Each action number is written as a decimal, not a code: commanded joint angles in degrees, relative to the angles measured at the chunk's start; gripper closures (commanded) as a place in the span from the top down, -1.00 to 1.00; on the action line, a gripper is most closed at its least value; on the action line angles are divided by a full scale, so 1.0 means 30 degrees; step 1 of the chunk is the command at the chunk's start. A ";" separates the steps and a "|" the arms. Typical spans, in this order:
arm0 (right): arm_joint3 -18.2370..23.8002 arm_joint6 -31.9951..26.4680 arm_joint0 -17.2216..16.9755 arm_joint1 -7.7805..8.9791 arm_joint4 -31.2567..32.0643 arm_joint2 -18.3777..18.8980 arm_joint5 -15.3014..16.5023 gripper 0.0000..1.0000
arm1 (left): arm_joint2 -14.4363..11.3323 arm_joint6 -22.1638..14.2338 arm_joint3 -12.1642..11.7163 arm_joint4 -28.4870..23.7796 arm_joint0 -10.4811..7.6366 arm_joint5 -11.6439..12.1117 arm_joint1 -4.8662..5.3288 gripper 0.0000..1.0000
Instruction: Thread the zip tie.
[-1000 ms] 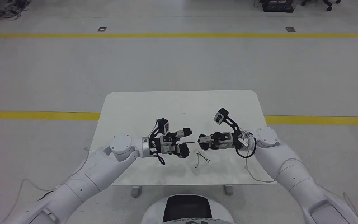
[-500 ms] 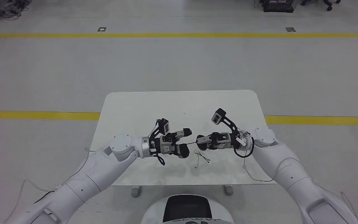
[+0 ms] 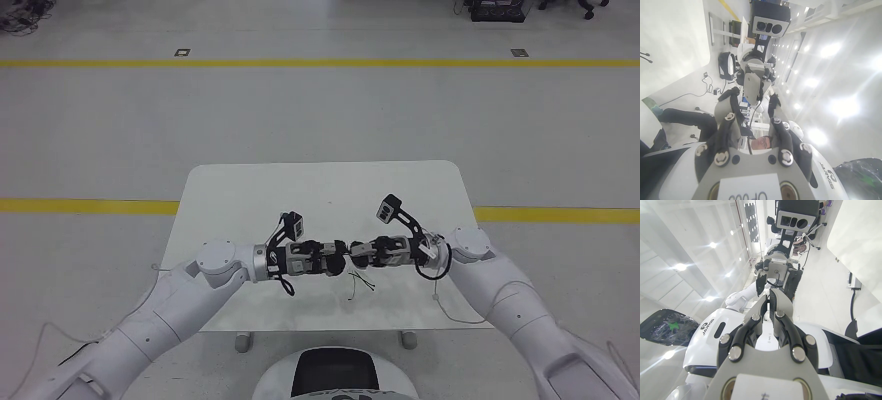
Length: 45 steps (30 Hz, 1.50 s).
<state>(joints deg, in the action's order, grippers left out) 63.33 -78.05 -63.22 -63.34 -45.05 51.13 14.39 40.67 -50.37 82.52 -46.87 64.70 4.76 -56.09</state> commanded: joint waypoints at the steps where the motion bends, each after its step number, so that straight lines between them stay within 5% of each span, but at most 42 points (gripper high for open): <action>1: -0.0086 0.0118 0.0006 -0.0025 0.0042 0.0031 -0.0105 -1.00 | 0.0052 -0.0031 0.0022 0.0060 0.0035 -0.0007 -0.0010 -1.00; 9: -0.0257 0.0027 0.0048 -0.0144 0.0137 0.0070 -0.0369 -1.00 | 0.0207 -0.0206 0.0097 0.0252 0.0142 -0.0069 -0.0065 -0.98; 13: -0.0330 -0.0044 0.0098 -0.0202 0.0270 0.0063 -0.0468 -1.00 | 0.0305 -0.0246 0.0065 0.0221 0.0189 -0.0088 -0.0100 -0.62; 19: -0.0458 -0.0086 0.0144 -0.0279 0.0462 0.0075 -0.0602 -1.00 | 0.0508 -0.0260 0.0042 0.0190 0.0312 0.0027 -0.0135 -0.50; 30: -0.0594 -0.0155 0.0142 -0.0412 0.0588 0.0137 -0.0768 -1.00 | 0.0690 -0.0453 0.0049 0.0385 0.0410 -0.0074 -0.0215 -0.74; 45: -0.0869 -0.0275 0.0272 -0.0569 0.0959 0.0154 -0.1220 -1.00 | 0.0951 -0.0471 0.0002 0.0569 0.0527 -0.0187 -0.0321 -0.74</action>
<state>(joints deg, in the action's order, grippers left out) 60.77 -78.88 -62.42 -65.03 -42.20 51.59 10.78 43.50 -51.75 82.53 -45.21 66.26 4.24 -57.04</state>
